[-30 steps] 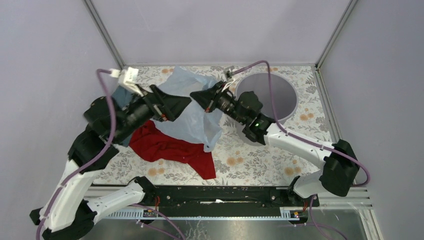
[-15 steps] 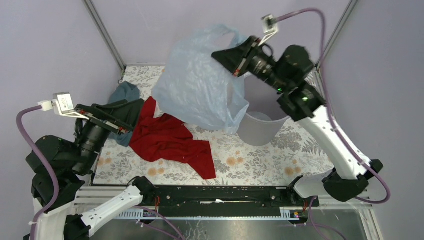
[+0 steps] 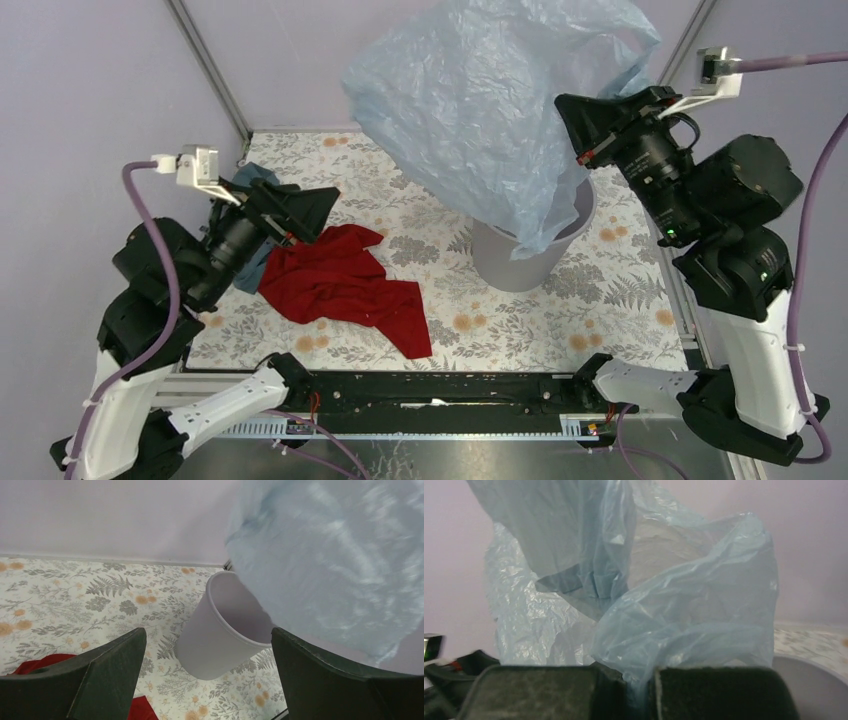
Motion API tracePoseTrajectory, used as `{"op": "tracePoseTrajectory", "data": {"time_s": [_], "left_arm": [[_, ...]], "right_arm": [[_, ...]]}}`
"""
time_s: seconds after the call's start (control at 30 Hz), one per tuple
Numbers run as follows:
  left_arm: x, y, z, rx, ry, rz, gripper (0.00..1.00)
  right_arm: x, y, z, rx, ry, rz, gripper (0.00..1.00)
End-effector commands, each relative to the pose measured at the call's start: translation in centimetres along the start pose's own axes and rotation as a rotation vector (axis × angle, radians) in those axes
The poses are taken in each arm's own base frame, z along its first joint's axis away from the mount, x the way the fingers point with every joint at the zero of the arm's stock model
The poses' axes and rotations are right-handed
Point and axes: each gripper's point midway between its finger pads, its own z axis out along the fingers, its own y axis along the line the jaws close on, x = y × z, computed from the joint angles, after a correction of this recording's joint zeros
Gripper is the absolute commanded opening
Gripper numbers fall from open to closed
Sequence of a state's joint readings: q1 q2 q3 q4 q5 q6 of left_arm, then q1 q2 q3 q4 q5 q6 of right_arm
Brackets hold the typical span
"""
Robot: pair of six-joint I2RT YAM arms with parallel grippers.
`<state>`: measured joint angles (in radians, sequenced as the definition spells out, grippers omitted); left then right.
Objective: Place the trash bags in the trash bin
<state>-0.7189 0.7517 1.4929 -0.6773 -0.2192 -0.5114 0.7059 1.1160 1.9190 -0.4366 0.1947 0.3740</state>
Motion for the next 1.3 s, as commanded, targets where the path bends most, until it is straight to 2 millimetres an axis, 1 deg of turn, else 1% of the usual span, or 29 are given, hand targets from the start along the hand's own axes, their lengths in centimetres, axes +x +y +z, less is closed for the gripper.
{"op": "tracePoseTrajectory", "data": {"time_s": [0.0,0.1,0.13,0.23,0.3,0.37,0.4,0.5,0.57,0.67,0.73,0.83,0.87,0.93,1.0,1.07,1.17,1.23,1.27], "left_arm": [[-1.5,-2.8,1.4,0.110,-0.028,0.030,0.99],[-1.3,-3.4,2.7,0.131,-0.017,0.037,0.99],[-1.2,-3.6,3.1,0.134,-0.017,0.038,0.99],[-1.2,-3.4,4.5,0.109,-0.027,0.023,0.99],[-1.0,-3.4,5.8,0.092,-0.030,0.006,0.99],[-0.5,-3.9,7.2,0.110,-0.018,-0.002,0.99],[0.0,-4.2,8.0,0.122,-0.004,-0.005,0.99],[1.6,-5.3,10.8,0.163,0.052,-0.005,0.99],[2.6,-5.7,12.7,0.167,0.078,-0.018,0.99],[3.5,-5.9,15.2,0.165,0.076,-0.053,0.99],[4.2,-5.9,16.7,0.167,0.064,-0.073,0.99],[5.1,-6.4,18.8,0.194,0.055,-0.092,0.99],[5.6,-6.8,19.7,0.214,0.061,-0.094,0.98],[7.0,-8.5,21.0,0.279,0.079,-0.073,0.89],[9.3,-9.9,22.2,0.301,0.099,-0.033,0.87],[11.9,-10.9,23.4,0.295,0.129,0.002,0.83],[15.7,-11.3,24.9,0.268,0.179,0.045,0.75],[18.3,-11.2,25.8,0.258,0.218,0.074,0.73],[19.9,-10.8,26.6,0.240,0.244,0.088,0.72]], "right_arm": [[3.5,-5.8,0.6,0.251,0.096,-0.160,0.00],[3.7,-6.4,-0.5,0.271,0.118,-0.182,0.00],[4.1,-7.0,-0.8,0.291,0.130,-0.200,0.00],[5.2,-9.6,-1.4,0.395,0.159,-0.293,0.00],[5.3,-11.4,-2.1,0.484,0.179,-0.369,0.00],[5.3,-13.4,-2.9,0.581,0.187,-0.444,0.00],[5.4,-13.9,-3.1,0.603,0.194,-0.471,0.00],[5.7,-14.4,-3.4,0.616,0.218,-0.510,0.00],[5.8,-14.7,-4.0,0.625,0.225,-0.528,0.00],[5.6,-15.2,-5.2,0.639,0.219,-0.538,0.00],[5.3,-15.3,-6.5,0.636,0.203,-0.531,0.04],[5.2,-15.4,-7.6,0.628,0.200,-0.527,0.05],[5.3,-15.4,-7.8,0.621,0.203,-0.528,0.05],[5.4,-15.2,-8.1,0.605,0.209,-0.528,0.05],[5.2,-15.0,-8.3,0.591,0.199,-0.521,0.06],[5.0,-14.7,-8.4,0.575,0.191,-0.513,0.07],[4.6,-14.3,-8.2,0.557,0.169,-0.499,0.08],[4.5,-14.1,-7.7,0.546,0.160,-0.493,0.09],[4.8,-13.8,-7.1,0.528,0.160,-0.488,0.09]]}}
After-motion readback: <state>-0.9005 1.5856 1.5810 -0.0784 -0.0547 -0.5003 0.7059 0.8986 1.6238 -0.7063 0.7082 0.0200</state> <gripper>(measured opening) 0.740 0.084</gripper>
